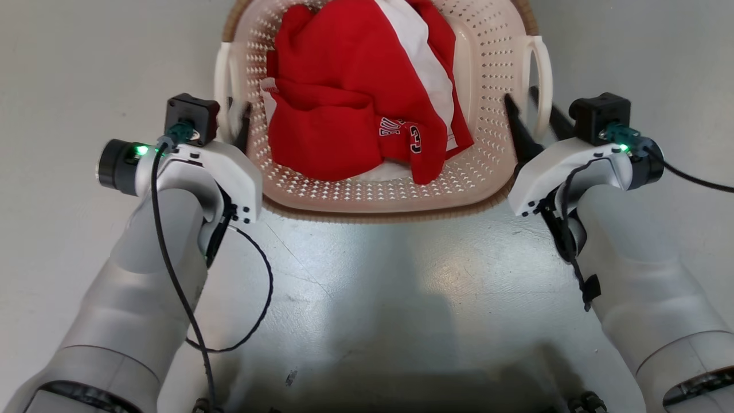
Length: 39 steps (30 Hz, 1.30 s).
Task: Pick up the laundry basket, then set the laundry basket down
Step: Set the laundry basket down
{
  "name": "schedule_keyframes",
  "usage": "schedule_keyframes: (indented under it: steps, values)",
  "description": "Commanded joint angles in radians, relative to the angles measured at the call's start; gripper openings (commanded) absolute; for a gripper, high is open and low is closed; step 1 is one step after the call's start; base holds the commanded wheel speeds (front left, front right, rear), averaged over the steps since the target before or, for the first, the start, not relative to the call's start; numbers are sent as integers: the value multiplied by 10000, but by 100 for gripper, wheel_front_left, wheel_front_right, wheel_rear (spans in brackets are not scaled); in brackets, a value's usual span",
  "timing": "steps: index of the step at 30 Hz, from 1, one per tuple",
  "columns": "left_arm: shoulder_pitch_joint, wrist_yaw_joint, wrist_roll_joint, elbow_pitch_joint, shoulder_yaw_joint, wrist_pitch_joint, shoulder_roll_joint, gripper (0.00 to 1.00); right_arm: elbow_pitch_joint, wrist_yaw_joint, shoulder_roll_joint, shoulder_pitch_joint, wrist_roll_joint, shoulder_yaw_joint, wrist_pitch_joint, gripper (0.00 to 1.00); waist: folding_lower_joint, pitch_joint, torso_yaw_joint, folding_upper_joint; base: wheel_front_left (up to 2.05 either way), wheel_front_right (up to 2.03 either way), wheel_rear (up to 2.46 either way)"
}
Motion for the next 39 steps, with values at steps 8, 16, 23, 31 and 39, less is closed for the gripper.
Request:
schedule_keyframes:
  steps: [8, 16, 23, 31, 39]
  values:
    - [158, -35, 186, -6, 500, -64, 124, 100, -327, 63, 277, 811, -550, -581, -55, 100, 0, -133, 31, 0, 0, 0, 0]
    - [434, -100, 385, 64, 768, -64, 107, 100, -337, 63, 277, 1147, -550, -633, -55, 100, 0, -718, 20, 0, 0, 0, 0]
    - [799, -222, 504, -150, 1051, -64, -48, 100, -260, 63, 277, 1321, -620, -660, -55, 100, 0, -1465, 33, 0, 0, 0, 0]
    - [1603, -357, 665, -728, 1485, -64, -250, 100, -351, 63, 277, 1521, -892, -662, -55, 100, 0, -2751, 31, 0, 0, 0, 0]
    - [2603, -457, 894, -1513, 2081, -64, -381, 100, -945, 63, 277, 2050, -1396, -1074, -55, 100, 0, -4112, 95, 0, 0, 0, 0]
